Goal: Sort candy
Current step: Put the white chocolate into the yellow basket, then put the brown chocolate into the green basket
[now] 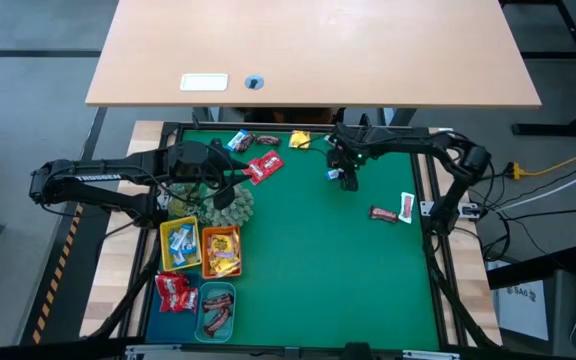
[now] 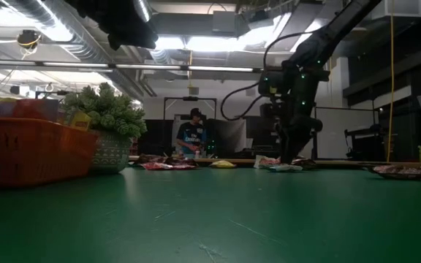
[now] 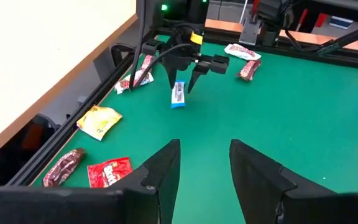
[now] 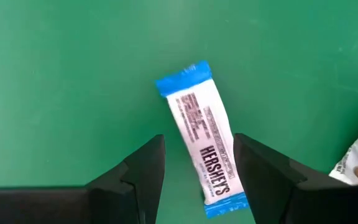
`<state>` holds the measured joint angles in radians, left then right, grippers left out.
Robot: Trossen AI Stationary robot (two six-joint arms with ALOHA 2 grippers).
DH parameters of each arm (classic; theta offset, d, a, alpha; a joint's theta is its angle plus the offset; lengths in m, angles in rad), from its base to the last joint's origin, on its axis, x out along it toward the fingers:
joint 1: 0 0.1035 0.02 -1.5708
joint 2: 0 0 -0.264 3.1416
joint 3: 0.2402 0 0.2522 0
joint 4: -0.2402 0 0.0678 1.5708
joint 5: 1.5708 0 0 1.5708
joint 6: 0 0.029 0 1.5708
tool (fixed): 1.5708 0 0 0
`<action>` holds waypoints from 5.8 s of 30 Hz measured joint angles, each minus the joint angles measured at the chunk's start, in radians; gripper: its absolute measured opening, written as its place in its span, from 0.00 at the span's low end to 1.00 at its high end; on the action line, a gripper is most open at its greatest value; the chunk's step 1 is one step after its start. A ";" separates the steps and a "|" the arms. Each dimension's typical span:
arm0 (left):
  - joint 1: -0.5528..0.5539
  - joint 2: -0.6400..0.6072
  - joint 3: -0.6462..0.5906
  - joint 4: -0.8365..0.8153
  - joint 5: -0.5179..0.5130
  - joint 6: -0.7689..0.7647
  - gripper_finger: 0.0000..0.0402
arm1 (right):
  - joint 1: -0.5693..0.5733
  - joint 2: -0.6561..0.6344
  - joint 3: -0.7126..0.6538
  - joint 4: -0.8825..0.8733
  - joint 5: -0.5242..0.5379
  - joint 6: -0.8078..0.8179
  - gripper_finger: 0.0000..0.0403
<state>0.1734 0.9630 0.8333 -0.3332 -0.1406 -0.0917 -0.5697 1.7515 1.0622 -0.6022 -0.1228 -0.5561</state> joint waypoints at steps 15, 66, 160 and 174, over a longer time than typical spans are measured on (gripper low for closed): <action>0.000 0.022 0.000 -0.036 0.000 -0.003 0.33 | -0.002 0.077 0.004 0.000 0.080 -0.002 0.43; -0.076 0.204 0.000 0.206 0.265 0.530 0.33 | 0.343 0.084 0.216 0.471 -0.507 0.348 0.22; -0.337 -0.008 0.000 -0.973 0.333 -0.587 0.31 | 0.340 0.082 0.216 0.539 -0.492 0.597 0.64; -0.337 -0.007 0.000 -0.659 0.262 -0.434 0.30 | 0.340 0.082 0.216 0.490 0.034 0.530 0.64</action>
<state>-0.1635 0.9558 0.8333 -0.9920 0.1219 -0.5261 -0.2298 1.8339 1.2781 -0.1124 -0.0885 -0.0261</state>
